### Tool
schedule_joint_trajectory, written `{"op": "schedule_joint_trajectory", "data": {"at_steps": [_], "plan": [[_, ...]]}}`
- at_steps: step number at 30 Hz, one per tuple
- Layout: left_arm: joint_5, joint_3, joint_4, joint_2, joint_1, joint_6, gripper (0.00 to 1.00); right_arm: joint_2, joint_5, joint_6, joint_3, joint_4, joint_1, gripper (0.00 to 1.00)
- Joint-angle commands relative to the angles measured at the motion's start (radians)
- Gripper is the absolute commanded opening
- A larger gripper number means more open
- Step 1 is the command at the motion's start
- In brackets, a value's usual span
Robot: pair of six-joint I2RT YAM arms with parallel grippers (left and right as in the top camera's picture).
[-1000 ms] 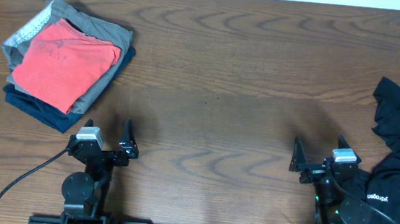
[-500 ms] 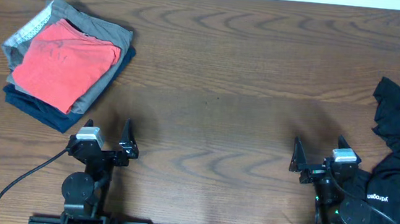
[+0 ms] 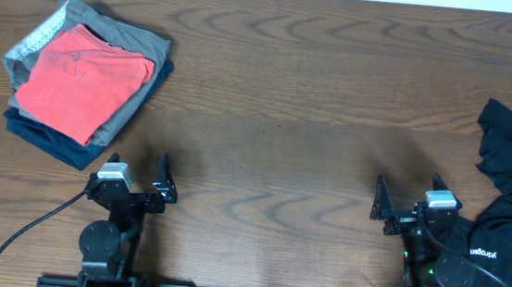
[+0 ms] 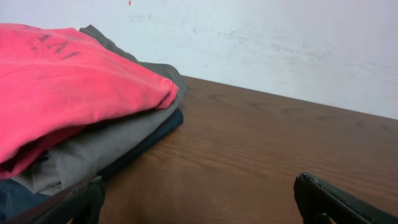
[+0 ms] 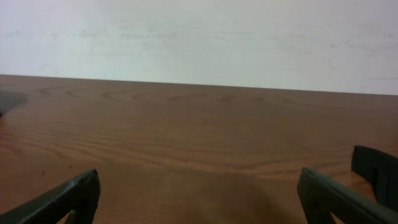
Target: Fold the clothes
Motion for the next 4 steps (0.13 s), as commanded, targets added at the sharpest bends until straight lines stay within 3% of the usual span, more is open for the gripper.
{"op": "schedule_joint_trajectory", "data": {"at_steps": [1, 4], "plan": [[-0.005, -0.026, -0.018, -0.008, -0.002, -0.013, 0.98, -0.005, -0.007, -0.013, -0.001, -0.003, 0.005, 0.99], [-0.005, -0.026, -0.018, -0.008, -0.002, -0.013, 0.98, -0.005, -0.007, -0.013, -0.001, -0.003, 0.005, 0.99]]}}
